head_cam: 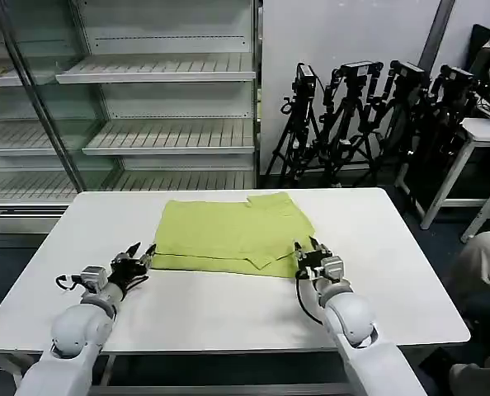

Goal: Fold and organize the clothes.

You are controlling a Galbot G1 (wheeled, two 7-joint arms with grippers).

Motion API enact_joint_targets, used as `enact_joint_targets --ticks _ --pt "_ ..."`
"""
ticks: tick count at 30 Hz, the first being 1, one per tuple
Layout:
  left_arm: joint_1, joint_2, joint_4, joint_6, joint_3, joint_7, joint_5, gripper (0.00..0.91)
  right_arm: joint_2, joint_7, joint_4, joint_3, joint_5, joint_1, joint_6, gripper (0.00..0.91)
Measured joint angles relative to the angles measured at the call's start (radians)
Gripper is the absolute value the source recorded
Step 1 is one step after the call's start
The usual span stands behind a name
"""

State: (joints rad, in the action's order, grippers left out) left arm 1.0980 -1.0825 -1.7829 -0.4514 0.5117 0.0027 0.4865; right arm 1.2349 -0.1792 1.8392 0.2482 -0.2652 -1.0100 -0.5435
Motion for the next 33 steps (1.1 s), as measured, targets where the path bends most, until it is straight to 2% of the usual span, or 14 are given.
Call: enact_joint_targets --ticks 7,8,9,10,11,12,13,14,33 --pt "0.038 -0.008 -0.048 -0.058 0.009 -0.003 -0.009 0.907 -0.006 -0.025 0.052 0.009 -0.008 -0.076 -0.016 0.907" --pt "0.040 -0.011 -0.050 -0.063 0.009 -0.003 -0.012 0.907 -0.006 -0.027 0.059 0.009 -0.011 -0.084 -0.017 0.836" --pt "0.041 -0.013 -0.051 -0.067 0.010 -0.004 -0.015 0.907 -0.006 -0.027 0.065 0.009 -0.014 -0.091 -0.019 0.625" --pt "0.042 -0.014 -0.052 -0.071 0.012 -0.005 -0.017 0.907 -0.006 -0.028 0.069 0.009 -0.017 -0.098 -0.020 0.333" --pt "0.042 -0.016 -0.053 -0.075 0.015 -0.006 -0.018 0.867 -0.005 -0.029 0.071 0.009 -0.020 -0.104 -0.021 0.020" --pt "0.042 -0.017 -0.053 -0.079 0.017 -0.007 -0.019 0.272 -0.004 -0.030 0.073 0.009 -0.024 -0.109 -0.022 0.000" --pt "0.043 -0.018 -0.053 -0.082 0.020 -0.007 -0.020 0.101 -0.002 -0.031 0.075 0.010 -0.027 -0.115 -0.023 0.000" --pt "0.046 -0.019 -0.053 -0.085 0.022 -0.007 -0.022 0.020 -0.001 -0.033 0.078 0.010 -0.028 -0.121 -0.024 0.000" --pt "0.063 -0.040 -0.019 -0.084 0.021 0.013 -0.045 0.020 0.007 -0.026 0.112 0.017 -0.028 -0.157 -0.030 0.000"
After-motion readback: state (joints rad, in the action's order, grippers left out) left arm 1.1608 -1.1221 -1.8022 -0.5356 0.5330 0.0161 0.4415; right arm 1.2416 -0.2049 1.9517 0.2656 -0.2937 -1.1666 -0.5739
